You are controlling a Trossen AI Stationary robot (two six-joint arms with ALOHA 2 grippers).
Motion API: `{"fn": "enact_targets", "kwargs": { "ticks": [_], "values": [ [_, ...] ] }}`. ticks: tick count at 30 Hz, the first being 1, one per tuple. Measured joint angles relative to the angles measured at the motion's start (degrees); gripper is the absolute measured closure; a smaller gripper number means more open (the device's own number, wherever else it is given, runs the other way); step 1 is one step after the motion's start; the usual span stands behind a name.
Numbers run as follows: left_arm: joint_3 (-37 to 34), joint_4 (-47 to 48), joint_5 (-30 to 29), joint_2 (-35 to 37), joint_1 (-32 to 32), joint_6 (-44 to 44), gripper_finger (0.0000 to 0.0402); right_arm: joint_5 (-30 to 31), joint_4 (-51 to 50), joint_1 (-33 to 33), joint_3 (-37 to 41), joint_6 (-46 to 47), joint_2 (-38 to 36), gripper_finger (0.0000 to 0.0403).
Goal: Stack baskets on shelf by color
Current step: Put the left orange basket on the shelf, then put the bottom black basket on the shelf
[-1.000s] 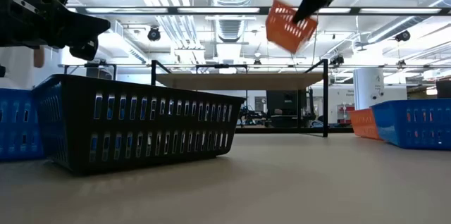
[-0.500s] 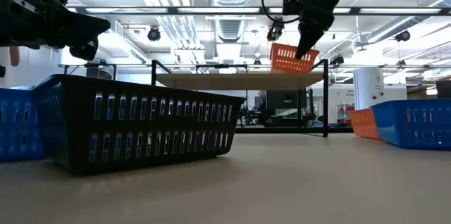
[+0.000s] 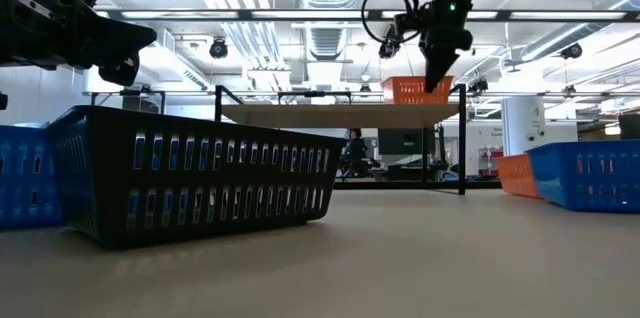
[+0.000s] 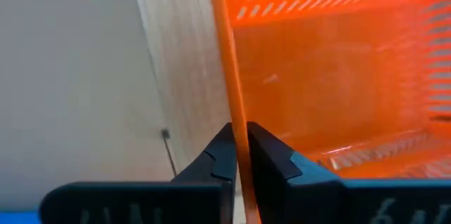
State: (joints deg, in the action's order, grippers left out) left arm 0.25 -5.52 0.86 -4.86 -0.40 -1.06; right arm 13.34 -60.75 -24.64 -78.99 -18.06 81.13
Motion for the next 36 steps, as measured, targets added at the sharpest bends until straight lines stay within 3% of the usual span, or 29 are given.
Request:
{"fn": "enact_targets", "kwargs": {
  "ticks": [14,22,24,30,36],
  "values": [
    [0.0,0.0,0.0,0.0,0.0,0.0,0.0402,0.2,-1.5,0.0,-0.4,0.0,-2.5,0.0256],
    [0.0,0.0,0.0,0.0,0.0,0.0,0.0402,-0.4,-1.5,0.7,-1.2,3.9,-8.3,0.0250],
    [0.0,0.0,0.0,0.0,0.0,0.0,0.0402,-3.5,-0.5,1.1,-0.3,5.7,-10.2,0.0255],
    [0.0,0.0,0.0,0.0,0.0,0.0,0.0402,-22.0,4.4,4.9,5.3,10.6,-15.5,0.0270],
    [0.0,0.0,0.0,0.0,0.0,0.0,0.0402,-22.4,13.9,14.1,15.9,19.8,-21.4,0.0271]
  ]
}}
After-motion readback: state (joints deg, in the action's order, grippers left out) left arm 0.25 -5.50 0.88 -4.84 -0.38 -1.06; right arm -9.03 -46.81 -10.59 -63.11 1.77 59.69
